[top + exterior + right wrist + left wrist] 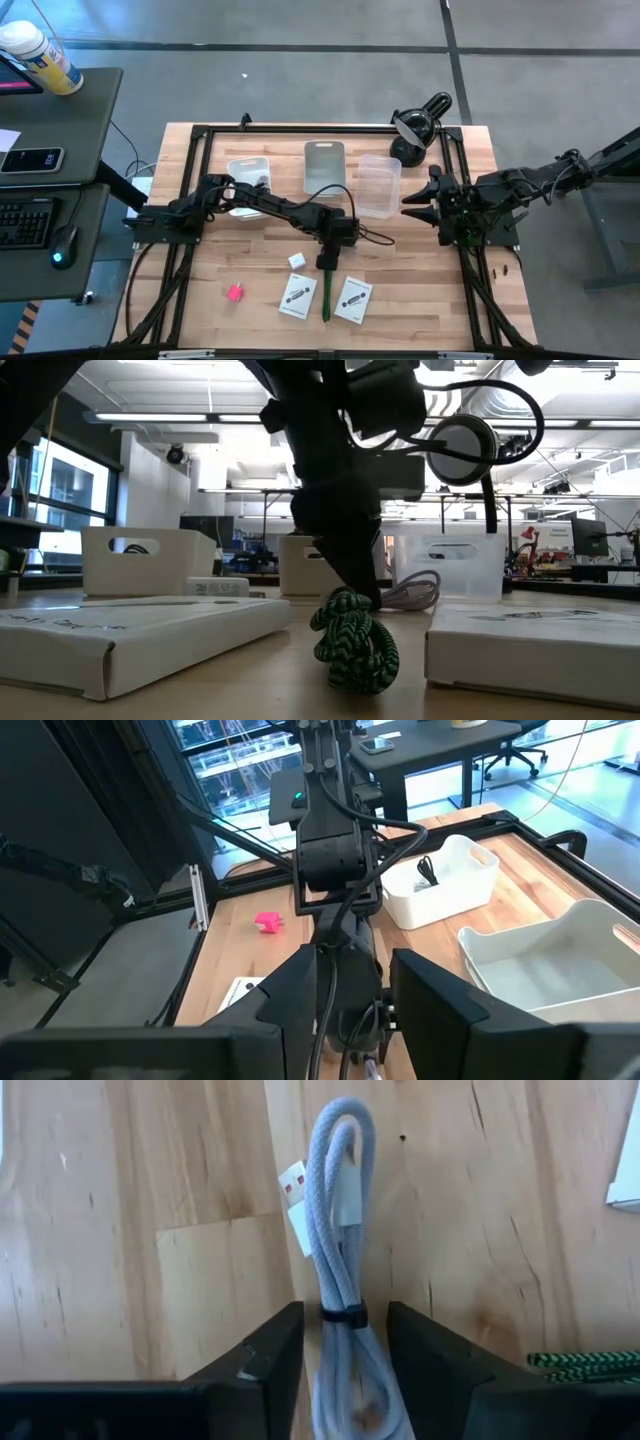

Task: Pick and place items into bin
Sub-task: Put the gray USB cable into the white bin, then put the green USB cable into the white bin

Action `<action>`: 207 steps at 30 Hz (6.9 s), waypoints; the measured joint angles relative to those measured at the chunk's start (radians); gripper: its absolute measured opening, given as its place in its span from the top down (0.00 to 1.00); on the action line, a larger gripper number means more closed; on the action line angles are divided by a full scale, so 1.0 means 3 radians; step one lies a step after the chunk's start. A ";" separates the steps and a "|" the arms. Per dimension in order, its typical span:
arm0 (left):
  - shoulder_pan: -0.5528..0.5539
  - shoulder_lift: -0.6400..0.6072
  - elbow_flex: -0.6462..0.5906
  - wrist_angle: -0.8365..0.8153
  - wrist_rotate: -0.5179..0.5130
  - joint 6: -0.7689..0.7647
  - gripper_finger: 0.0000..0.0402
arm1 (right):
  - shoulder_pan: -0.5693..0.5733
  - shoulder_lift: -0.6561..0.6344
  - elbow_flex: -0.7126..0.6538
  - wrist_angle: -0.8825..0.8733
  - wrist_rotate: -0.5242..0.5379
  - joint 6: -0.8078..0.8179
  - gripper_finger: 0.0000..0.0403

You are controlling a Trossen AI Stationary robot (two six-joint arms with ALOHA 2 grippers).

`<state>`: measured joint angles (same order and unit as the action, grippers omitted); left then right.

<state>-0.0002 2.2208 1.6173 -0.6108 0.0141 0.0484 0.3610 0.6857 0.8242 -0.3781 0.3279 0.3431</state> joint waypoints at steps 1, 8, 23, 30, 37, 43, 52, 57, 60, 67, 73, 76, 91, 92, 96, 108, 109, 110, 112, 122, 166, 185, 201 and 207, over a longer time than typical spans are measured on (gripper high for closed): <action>0.0000 0.0000 0.0001 -0.0006 -0.0001 0.0001 0.70 | 0.0000 0.0000 0.0000 0.0001 0.0000 0.0000 0.70; 0.0001 0.0003 0.0003 -0.0036 -0.0010 0.0019 0.91 | 0.0000 0.0000 0.0000 0.0001 0.0000 -0.0003 0.70; -0.0003 -0.0062 0.0212 -0.0379 0.0013 0.0136 0.98 | 0.0000 0.0000 0.0000 -0.0015 0.0000 -0.0005 0.70; -0.0003 -0.0075 0.0753 -0.0908 -0.0012 0.0358 0.98 | 0.0000 0.0001 0.0000 -0.0024 0.0000 -0.0011 0.70; -0.0001 -0.0078 0.1441 -0.1728 -0.0219 0.0670 0.99 | 0.0000 0.0000 0.0000 -0.0025 -0.0001 -0.0011 0.70; -0.0001 -0.0079 0.1916 -0.2546 -0.0709 0.0802 0.99 | 0.0000 0.0000 0.0000 -0.0024 -0.0001 -0.0011 0.70; 0.0078 -0.0129 0.2032 -0.3212 -0.1228 0.0746 1.00 | 0.0000 0.0000 0.0000 -0.0026 -0.0003 -0.0013 0.70; 0.0177 -0.0307 0.1882 -0.3202 -0.1307 0.0590 1.00 | 0.0000 0.0000 0.0000 -0.0038 -0.0020 0.0015 0.70; 0.0236 -0.0477 0.1753 -0.3202 -0.1395 0.0517 1.00 | -0.0001 0.0000 0.0000 -0.0099 -0.0048 0.0068 0.70; 0.0416 -0.1090 0.1226 -0.3164 -0.1612 0.0288 1.00 | -0.0001 0.0000 0.0000 -0.0147 -0.0060 0.0090 0.70; 0.0623 -0.1771 0.0466 -0.2872 -0.1612 0.0056 1.00 | -0.0001 0.0000 0.0000 -0.0148 -0.0002 0.0045 0.70; 0.0738 -0.2134 -0.0009 -0.2571 -0.1527 -0.0139 1.00 | -0.0001 0.0000 0.0000 -0.0147 0.0014 0.0016 0.70; 0.0991 -0.2861 -0.1969 -0.1616 -0.1215 -0.1004 1.00 | 0.0000 0.0000 0.0000 -0.0145 0.0115 0.0079 0.70; 0.0991 -0.2861 -0.2019 -0.1615 -0.1212 -0.1021 0.99 | -0.0001 0.0000 0.0000 -0.0144 0.0116 0.0081 0.70; 0.0991 -0.2861 -0.2166 -0.1590 -0.1208 -0.1053 0.99 | 0.0000 0.0000 0.0000 -0.0145 0.0122 0.0110 0.70; 0.1092 -0.2861 -0.2195 -0.1539 -0.1197 -0.1036 0.97 | 0.0000 0.0003 0.0000 -0.0144 0.0123 0.0170 0.70; 0.1108 -0.2861 -0.2195 -0.1552 -0.1194 -0.1044 0.95 | 0.0000 0.0004 0.0000 -0.0144 0.0123 0.0176 0.70; 0.1129 -0.2861 -0.2195 -0.1557 -0.1193 -0.1049 0.93 | -0.0001 0.0004 0.0000 -0.0145 0.0122 0.0177 0.70; 0.1158 -0.2861 -0.2195 -0.1574 -0.1184 -0.1051 0.87 | 0.0000 0.0008 0.0000 -0.0144 0.0122 0.0200 0.70; 0.1164 -0.2861 -0.2195 -0.1610 -0.1208 -0.1046 0.59 | 0.0000 0.0010 -0.0001 -0.0143 0.0160 0.0226 0.70; -0.0871 -0.2983 -0.1271 -0.0773 -0.0527 0.0042 0.64 | 0.0023 0.1272 -0.0008 -0.0045 -0.0489 0.0826 0.70; -0.1943 -0.3040 -0.1389 -0.1512 -0.1542 -0.0391 0.64 | 0.0327 0.2841 -0.0008 0.1996 -0.0301 0.2210 0.70; -0.2279 -0.3038 -0.1390 -0.1747 -0.1919 -0.0790 0.64 | 0.0296 0.3837 0.1111 0.0587 -0.0243 0.2510 0.70; -0.2277 -0.3038 -0.1390 -0.1750 -0.1922 -0.0790 0.64 | 0.0209 0.4028 0.1452 0.0164 -0.0327 0.2531 0.70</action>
<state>-0.6834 1.3094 1.2003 -1.1358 -0.5625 -0.1886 0.4238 1.8941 1.2597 -0.3288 0.2299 1.1025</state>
